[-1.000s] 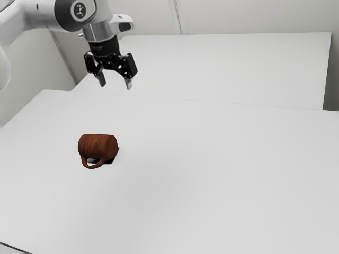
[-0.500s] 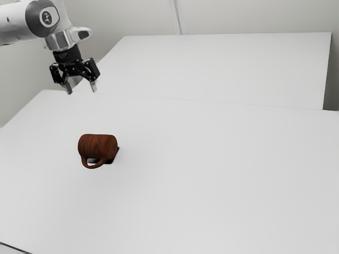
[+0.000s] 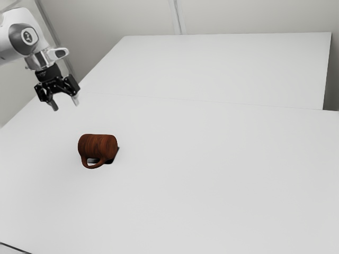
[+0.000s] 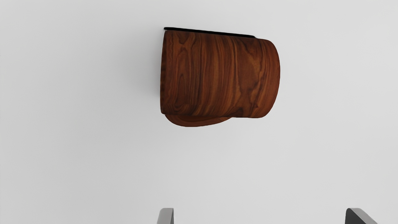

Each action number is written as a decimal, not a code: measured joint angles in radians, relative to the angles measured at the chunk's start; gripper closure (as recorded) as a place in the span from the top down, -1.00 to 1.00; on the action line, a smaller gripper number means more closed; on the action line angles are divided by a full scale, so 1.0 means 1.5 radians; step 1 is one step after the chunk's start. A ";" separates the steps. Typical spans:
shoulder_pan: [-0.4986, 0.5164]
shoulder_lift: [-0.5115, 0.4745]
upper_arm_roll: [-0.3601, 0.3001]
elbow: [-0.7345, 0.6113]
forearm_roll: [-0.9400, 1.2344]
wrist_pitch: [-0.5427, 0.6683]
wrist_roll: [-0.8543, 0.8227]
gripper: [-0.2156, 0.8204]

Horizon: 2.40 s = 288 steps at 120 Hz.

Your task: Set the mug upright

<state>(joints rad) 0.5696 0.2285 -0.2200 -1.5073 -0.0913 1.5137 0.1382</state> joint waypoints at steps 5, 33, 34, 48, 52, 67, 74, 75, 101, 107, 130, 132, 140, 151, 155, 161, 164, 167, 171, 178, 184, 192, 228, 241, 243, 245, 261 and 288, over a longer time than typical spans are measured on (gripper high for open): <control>0.011 0.004 0.000 -0.005 -0.005 0.007 0.011 0.58; 0.050 0.034 -0.001 -0.052 -0.040 0.057 0.069 0.58; 0.051 0.035 -0.001 -0.054 -0.041 0.059 0.071 0.58; 0.061 0.037 -0.001 -0.082 -0.061 0.090 0.098 0.58; 0.063 0.038 -0.001 -0.086 -0.066 0.097 0.105 0.58; 0.069 0.045 -0.001 -0.105 -0.076 0.127 0.131 0.58; 0.074 0.054 -0.001 -0.108 -0.081 0.137 0.141 0.58; 0.075 0.055 -0.001 -0.108 -0.082 0.138 0.143 0.58; 0.085 0.087 -0.006 -0.110 -0.103 0.167 0.178 0.58; 0.086 0.091 -0.006 -0.113 -0.113 0.172 0.185 0.58; 0.099 0.104 -0.007 -0.141 -0.163 0.197 0.217 0.58; 0.099 0.106 -0.007 -0.143 -0.168 0.199 0.220 0.58; 0.101 0.115 -0.007 -0.154 -0.191 0.210 0.233 0.58; 0.104 0.119 -0.007 -0.171 -0.228 0.225 0.252 0.58; 0.106 0.120 -0.007 -0.178 -0.243 0.230 0.259 0.58; 0.109 0.120 -0.007 -0.183 -0.265 0.236 0.271 0.58; 0.110 0.120 -0.006 -0.184 -0.277 0.238 0.277 0.58; 0.110 0.120 -0.006 -0.184 -0.287 0.241 0.283 0.58; 0.111 0.121 -0.006 -0.185 -0.301 0.243 0.292 0.58; 0.114 0.123 -0.006 -0.186 -0.328 0.246 0.307 0.58; 0.119 0.127 -0.006 -0.186 -0.348 0.247 0.320 0.58; 0.123 0.131 -0.006 -0.190 -0.371 0.248 0.336 0.57; 0.132 0.140 -0.006 -0.214 -0.459 0.248 0.411 0.34; 0.132 0.142 -0.006 -0.216 -0.475 0.248 0.433 -0.05; 0.132 0.142 -0.006 -0.216 -0.476 0.248 0.436 -0.10; 0.132 0.141 -0.006 -0.216 -0.477 0.248 0.439 -0.15; 0.132 0.139 -0.009 -0.216 -0.480 0.253 0.459 -0.49; 0.133 0.102 -0.027 -0.233 -0.481 0.261 0.482 -0.75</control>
<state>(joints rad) 0.7696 0.3815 -0.2607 -1.8571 -0.8128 1.9049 0.8614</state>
